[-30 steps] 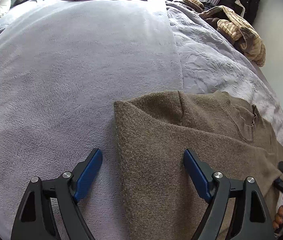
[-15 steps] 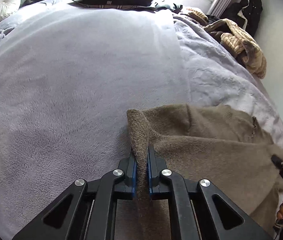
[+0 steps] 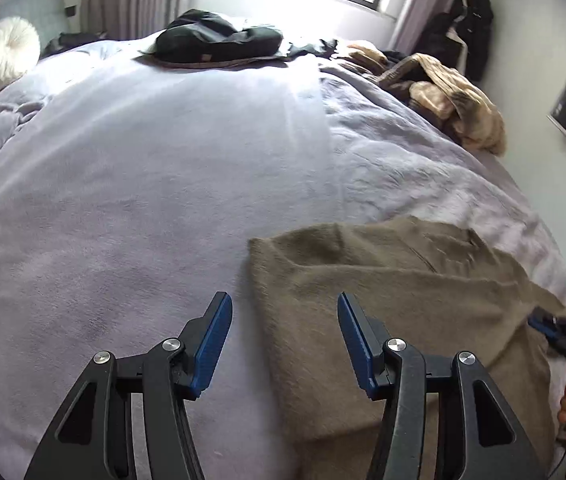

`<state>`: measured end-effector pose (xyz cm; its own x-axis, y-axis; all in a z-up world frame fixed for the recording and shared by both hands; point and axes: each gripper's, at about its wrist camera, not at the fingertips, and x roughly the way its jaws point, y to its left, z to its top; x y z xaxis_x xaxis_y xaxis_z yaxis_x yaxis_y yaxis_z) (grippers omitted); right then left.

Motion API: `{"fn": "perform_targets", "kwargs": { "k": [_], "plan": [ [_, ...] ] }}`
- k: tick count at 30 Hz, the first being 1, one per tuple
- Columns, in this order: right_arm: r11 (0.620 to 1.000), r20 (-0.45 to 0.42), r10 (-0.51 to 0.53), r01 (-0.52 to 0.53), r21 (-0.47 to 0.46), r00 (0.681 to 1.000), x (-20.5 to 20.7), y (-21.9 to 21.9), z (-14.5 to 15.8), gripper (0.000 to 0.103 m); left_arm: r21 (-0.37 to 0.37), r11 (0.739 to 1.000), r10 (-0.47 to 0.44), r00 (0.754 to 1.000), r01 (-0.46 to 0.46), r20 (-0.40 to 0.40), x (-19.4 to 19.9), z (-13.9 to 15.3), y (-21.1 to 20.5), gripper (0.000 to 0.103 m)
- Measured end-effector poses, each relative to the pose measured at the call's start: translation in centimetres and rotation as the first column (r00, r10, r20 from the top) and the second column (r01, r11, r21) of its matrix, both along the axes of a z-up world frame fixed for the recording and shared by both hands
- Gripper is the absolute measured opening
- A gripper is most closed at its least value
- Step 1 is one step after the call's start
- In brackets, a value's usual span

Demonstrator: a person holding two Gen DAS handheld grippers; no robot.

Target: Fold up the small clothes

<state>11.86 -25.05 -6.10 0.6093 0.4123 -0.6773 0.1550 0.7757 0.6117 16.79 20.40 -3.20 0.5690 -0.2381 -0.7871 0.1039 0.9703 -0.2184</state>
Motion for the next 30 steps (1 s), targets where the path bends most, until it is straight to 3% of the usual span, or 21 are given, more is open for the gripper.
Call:
{"fn": "perform_targets", "kwargs": {
  "k": [3,4,6,10,13,17,21,22,24,25,28,30],
  "plan": [
    [0.997,-0.001,0.064,-0.064,-0.048,0.998,1.3,2.7,0.1,0.029,0.084,0.995,-0.056,0.998,0.058,-0.031,-0.8,-1.5,-2.2,0.056],
    [0.995,-0.020,0.073,-0.074,-0.067,0.997,1.7,3.3,-0.4,0.035,0.131,0.989,-0.059,0.997,0.065,-0.047,-1.0,-2.5,-2.9,0.056],
    [0.993,-0.081,0.052,-0.060,-0.102,0.995,1.8,3.6,-1.9,0.036,0.197,0.978,-0.049,0.994,0.067,-0.096,-1.2,-4.8,-3.2,0.058],
    [1.000,-0.074,-0.015,0.017,0.025,0.997,-0.4,1.0,-3.3,0.035,0.127,0.992,-0.003,0.996,0.014,-0.087,-2.2,-5.6,-0.8,0.073],
    [0.999,-0.091,-0.053,0.052,-0.015,0.994,-1.8,-0.4,-3.2,0.036,0.111,0.994,0.007,0.996,0.003,-0.092,-2.5,-5.4,-0.2,0.073],
    [0.992,-0.066,-0.094,0.099,0.074,0.993,-3.4,-2.3,-3.1,0.042,0.144,0.989,0.026,0.997,-0.015,-0.078,-3.0,-4.7,-0.9,0.073],
    [0.982,-0.092,-0.131,0.142,0.122,0.987,-2.0,-3.4,-3.8,0.045,0.156,0.988,0.035,0.996,-0.022,-0.080,-3.3,-4.8,-1.5,0.073],
    [0.980,-0.099,-0.136,0.149,0.135,0.986,-1.4,-3.3,-4.1,0.044,0.156,0.987,0.041,0.996,-0.028,-0.080,-3.4,-4.8,-1.4,0.073],
    [0.980,-0.108,-0.141,0.154,0.128,0.984,-0.7,-2.8,-4.3,0.016,0.151,0.988,0.049,0.995,-0.036,-0.084,-3.5,-4.8,-1.1,0.073],
    [0.981,-0.104,-0.137,0.150,0.124,0.985,-0.7,-2.5,-4.1,0.009,0.150,0.988,0.050,0.995,-0.037,-0.084,-3.5,-4.8,-1.0,0.073],
    [0.985,-0.139,-0.151,0.160,0.062,0.979,-0.9,-2.4,-4.2,0.009,0.141,0.989,0.048,0.995,-0.035,-0.087,-3.5,-5.1,-0.6,0.076],
    [0.978,-0.153,-0.173,0.188,0.091,0.973,-1.6,-3.1,-4.6,0.007,0.157,0.987,0.060,0.995,-0.046,-0.085,-3.5,-5.3,-0.6,0.081]
  ]
}}
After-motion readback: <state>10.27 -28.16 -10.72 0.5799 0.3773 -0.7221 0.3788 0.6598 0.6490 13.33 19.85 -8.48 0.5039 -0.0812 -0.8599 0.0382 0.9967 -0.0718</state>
